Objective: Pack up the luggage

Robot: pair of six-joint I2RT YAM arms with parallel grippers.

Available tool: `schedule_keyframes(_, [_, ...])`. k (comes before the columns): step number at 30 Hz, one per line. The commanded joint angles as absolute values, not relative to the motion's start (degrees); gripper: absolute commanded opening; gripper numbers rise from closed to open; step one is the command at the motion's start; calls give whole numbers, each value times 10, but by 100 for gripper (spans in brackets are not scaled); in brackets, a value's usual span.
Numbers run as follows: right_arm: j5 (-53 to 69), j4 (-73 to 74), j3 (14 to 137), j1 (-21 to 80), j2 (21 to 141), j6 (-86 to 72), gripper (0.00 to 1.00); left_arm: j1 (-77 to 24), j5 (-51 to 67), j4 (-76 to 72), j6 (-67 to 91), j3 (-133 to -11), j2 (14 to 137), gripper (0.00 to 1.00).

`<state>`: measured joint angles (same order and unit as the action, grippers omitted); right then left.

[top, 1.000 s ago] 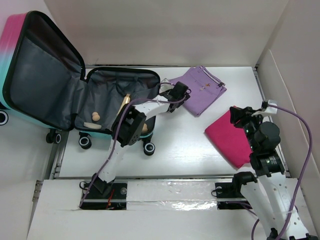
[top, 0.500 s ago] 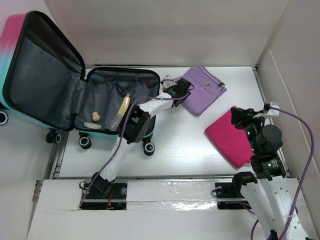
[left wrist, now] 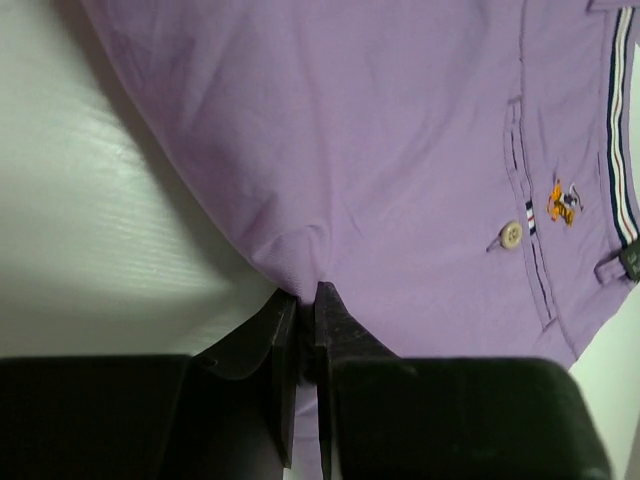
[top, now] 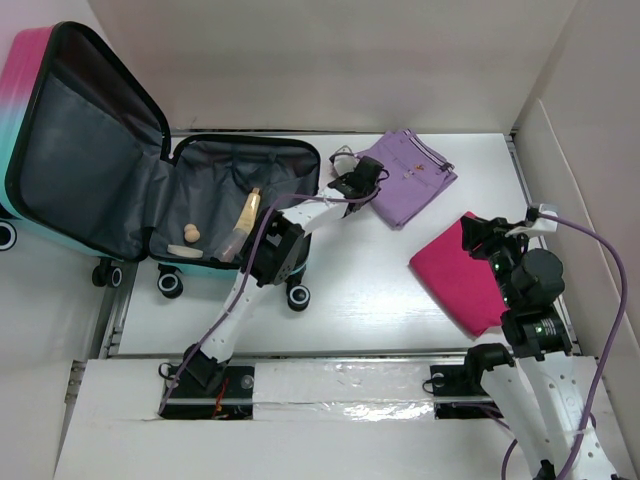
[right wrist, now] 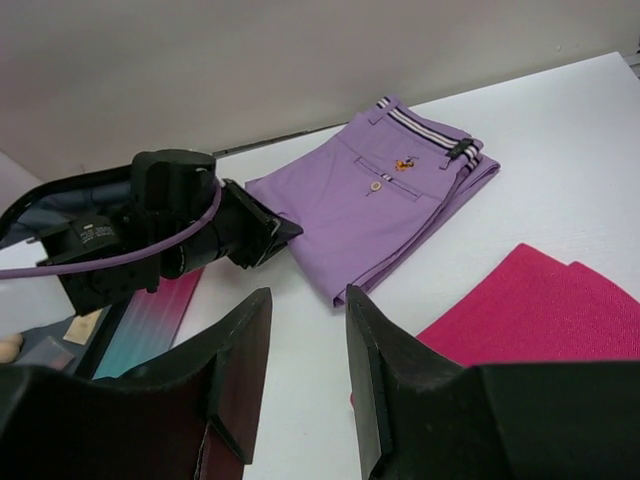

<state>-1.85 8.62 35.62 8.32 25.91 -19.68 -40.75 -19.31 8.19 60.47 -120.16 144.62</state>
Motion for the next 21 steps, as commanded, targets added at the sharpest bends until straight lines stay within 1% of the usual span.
schedule_keyframes(1, [-9,76,367,80,261,-191,41,-407,-173,21,514,-1210,1421,0])
schedule_keyframes(5, [-11,74,367,80,266,-189,41,-402,-150,7,420,-1242,1380,0])
schedule_keyframes(9, [-11,69,364,80,271,-189,41,-384,-106,4,342,-1234,1317,0])
schedule_keyframes(12, [-10,69,364,80,272,-188,41,-361,-63,4,308,-1203,1253,0])
schedule_keyframes(16, [-4,61,360,80,273,-185,41,-321,-22,11,210,-1166,1153,0])
schedule_keyframes(17, [-4,59,360,80,276,-185,41,-309,5,16,197,-1157,1136,0])
schedule_keyframes(19, [-4,58,360,80,277,-185,41,-272,33,25,178,-1119,1081,0])
schedule_keyframes(21, [-4,58,361,80,276,-185,41,-244,50,8,175,-1049,1038,0])
